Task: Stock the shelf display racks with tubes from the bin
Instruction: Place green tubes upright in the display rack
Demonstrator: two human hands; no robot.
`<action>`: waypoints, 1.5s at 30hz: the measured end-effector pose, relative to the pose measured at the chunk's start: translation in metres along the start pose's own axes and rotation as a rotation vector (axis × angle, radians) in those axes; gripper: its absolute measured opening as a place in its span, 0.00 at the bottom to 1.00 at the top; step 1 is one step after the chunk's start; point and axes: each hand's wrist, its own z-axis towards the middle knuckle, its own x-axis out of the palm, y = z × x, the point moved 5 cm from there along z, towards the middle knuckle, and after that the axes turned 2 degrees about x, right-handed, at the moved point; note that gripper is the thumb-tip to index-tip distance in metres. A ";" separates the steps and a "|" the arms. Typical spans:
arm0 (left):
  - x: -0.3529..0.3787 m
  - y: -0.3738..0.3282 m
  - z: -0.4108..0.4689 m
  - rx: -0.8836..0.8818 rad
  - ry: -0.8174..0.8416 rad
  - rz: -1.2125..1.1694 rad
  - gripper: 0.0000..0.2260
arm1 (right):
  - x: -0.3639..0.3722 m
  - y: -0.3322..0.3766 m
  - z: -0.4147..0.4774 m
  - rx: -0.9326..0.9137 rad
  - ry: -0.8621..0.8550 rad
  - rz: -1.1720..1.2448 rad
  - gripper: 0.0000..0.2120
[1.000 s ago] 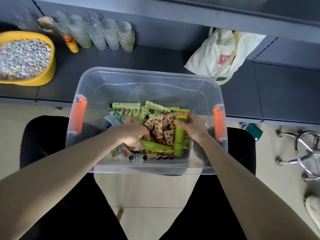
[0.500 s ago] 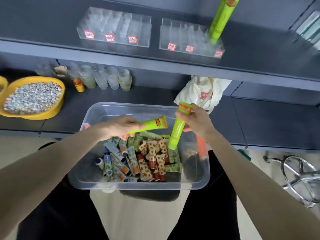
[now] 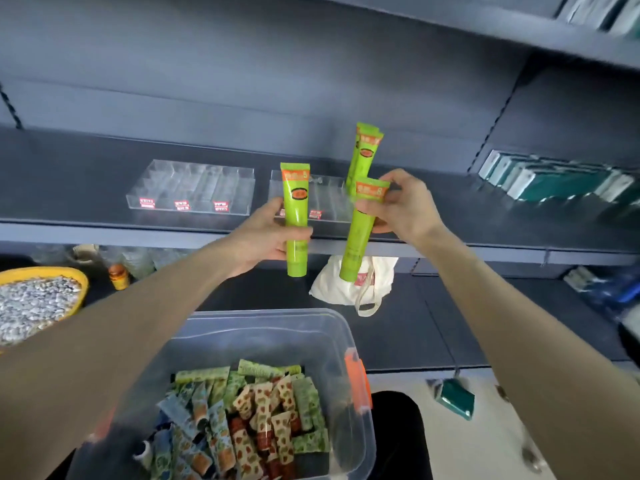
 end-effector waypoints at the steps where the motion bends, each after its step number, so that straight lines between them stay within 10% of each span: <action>1: 0.003 -0.011 0.008 0.044 -0.023 -0.006 0.08 | -0.007 0.006 0.006 -0.019 -0.011 0.008 0.16; 12: 0.017 -0.086 0.097 0.301 -0.072 0.256 0.16 | -0.051 0.026 0.091 -0.092 -0.157 -0.038 0.09; 45: 0.034 -0.083 0.174 0.325 0.109 0.401 0.06 | -0.053 -0.003 0.155 -0.100 -0.110 -0.331 0.04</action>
